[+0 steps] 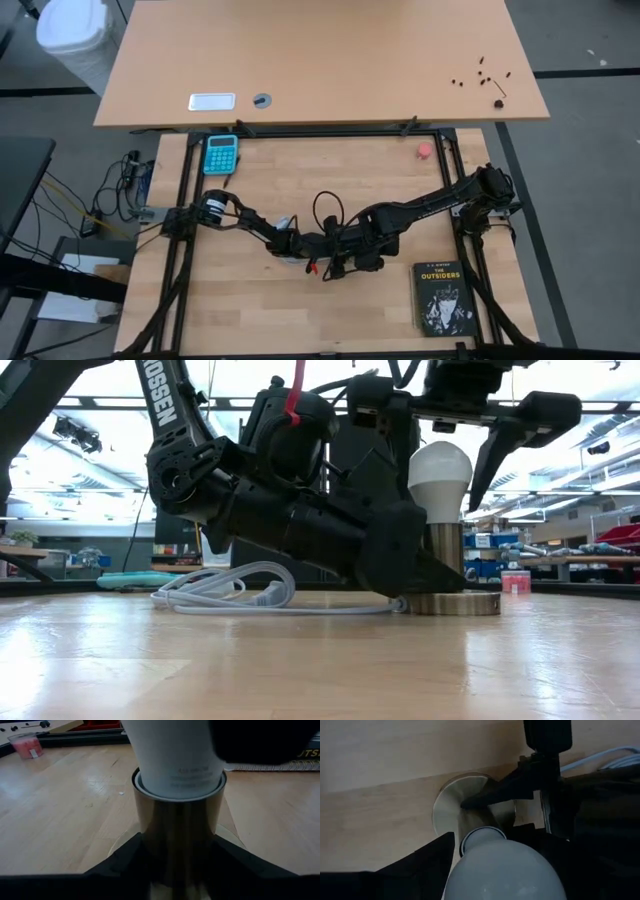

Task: Screw lightbulb
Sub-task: Insert the lightbulb into the lamp

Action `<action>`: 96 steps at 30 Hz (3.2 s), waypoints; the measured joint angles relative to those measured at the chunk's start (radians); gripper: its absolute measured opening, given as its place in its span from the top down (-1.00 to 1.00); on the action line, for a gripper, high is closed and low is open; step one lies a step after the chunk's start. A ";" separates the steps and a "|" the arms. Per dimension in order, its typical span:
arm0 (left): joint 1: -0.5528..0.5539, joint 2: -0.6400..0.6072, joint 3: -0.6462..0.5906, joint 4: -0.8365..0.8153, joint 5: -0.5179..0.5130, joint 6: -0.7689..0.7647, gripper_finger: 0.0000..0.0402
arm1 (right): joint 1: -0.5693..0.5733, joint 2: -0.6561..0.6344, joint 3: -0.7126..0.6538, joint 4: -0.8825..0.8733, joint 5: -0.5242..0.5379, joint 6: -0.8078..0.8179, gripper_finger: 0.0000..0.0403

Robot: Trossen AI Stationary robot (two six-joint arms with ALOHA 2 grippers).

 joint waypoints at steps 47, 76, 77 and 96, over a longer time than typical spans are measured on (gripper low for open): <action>0.000 0.001 0.001 0.002 0.005 0.003 0.04 | -0.004 0.000 0.002 0.023 -0.020 0.391 -0.30; -0.001 0.001 0.001 -0.003 0.008 0.004 0.04 | -0.050 0.002 -0.041 0.028 -0.027 -0.118 -0.26; -0.001 0.001 0.001 -0.003 0.008 0.004 0.04 | -0.050 0.002 -0.041 0.027 -0.027 -0.113 -0.26; 0.000 0.001 0.000 -0.003 0.013 0.003 0.04 | -0.050 0.002 -0.041 0.032 -0.042 0.074 -0.26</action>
